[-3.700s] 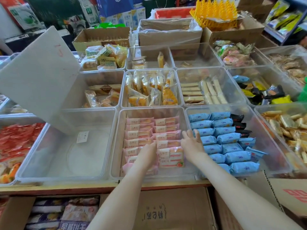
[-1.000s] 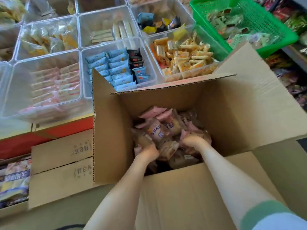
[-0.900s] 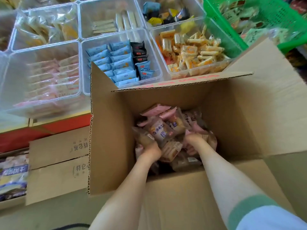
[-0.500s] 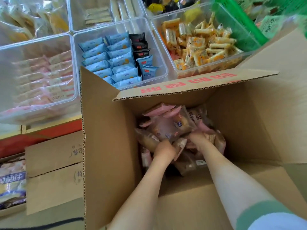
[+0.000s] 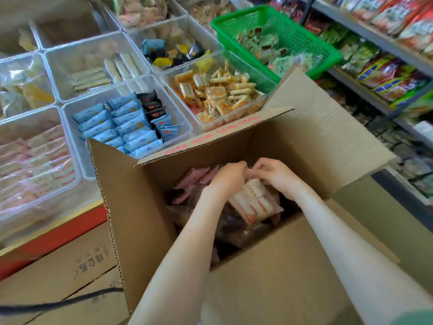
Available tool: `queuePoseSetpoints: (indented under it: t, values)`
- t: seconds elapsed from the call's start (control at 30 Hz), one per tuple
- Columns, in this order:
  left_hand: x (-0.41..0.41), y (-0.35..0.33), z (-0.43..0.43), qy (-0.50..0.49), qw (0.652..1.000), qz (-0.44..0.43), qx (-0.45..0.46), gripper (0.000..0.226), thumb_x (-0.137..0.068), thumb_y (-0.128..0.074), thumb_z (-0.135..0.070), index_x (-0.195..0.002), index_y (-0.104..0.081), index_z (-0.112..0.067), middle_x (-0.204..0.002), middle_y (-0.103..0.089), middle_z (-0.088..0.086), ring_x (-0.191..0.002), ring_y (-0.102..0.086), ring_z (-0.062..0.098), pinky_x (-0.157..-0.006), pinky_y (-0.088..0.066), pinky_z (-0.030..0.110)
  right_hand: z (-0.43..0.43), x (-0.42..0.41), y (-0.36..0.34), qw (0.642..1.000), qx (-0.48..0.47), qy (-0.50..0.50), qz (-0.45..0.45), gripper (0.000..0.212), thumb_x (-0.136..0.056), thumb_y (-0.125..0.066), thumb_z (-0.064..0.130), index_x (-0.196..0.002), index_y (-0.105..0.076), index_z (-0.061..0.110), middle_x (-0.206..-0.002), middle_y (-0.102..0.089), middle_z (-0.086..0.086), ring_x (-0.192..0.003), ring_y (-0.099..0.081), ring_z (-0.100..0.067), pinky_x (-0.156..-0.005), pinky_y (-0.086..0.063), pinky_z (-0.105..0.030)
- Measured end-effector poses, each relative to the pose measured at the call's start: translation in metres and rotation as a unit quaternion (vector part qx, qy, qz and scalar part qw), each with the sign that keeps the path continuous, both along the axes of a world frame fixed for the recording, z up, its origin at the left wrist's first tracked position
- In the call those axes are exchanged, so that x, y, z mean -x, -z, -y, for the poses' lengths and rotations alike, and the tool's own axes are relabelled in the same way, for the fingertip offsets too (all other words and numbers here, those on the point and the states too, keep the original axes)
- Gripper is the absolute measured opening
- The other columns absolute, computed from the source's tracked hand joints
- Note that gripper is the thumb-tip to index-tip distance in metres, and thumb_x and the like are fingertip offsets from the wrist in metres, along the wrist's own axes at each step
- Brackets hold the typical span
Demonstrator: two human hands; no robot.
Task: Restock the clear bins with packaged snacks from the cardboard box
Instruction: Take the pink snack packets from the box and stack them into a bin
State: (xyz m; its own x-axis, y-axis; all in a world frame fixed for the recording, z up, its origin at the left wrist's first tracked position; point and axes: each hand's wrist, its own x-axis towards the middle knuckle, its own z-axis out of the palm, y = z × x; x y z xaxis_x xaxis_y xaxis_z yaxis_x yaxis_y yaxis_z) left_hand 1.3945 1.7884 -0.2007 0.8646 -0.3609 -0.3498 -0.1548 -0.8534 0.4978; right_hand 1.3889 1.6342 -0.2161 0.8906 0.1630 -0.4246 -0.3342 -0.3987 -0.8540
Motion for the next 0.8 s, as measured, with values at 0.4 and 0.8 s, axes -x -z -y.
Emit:
queuePoseSetpoints:
  t: [0.4,0.8]
  values:
    - [0.109,-0.112,-0.035,-0.264,0.918,0.284,0.081,0.018,-0.1,-0.036,-0.012,-0.107,-0.05,-0.003,-0.099,-0.064,0.016,-0.095,-0.062,0.035,-0.069,-0.037,0.03,-0.013,0.101,-0.126,0.991,0.026,-0.108,0.079,0.038,-0.083,-0.063,0.05,-0.101,-0.072,0.017,-0.091,-0.075,0.002,-0.085,-0.071,-0.011,-0.074,-0.051,-0.024]
    - [0.216,-0.133,-0.149,-0.419,0.826,0.352,0.137,0.016,-0.097,-0.039,-0.005,-0.095,-0.053,0.003,-0.078,-0.051,0.009,-0.069,-0.043,0.019,-0.06,-0.023,0.02,-0.12,0.166,-0.163,0.964,-0.038,-0.242,0.107,0.021,-0.088,-0.065,0.028,-0.106,-0.067,0.017,-0.096,-0.074,-0.005,-0.089,-0.071,-0.018,-0.077,-0.058,-0.034]
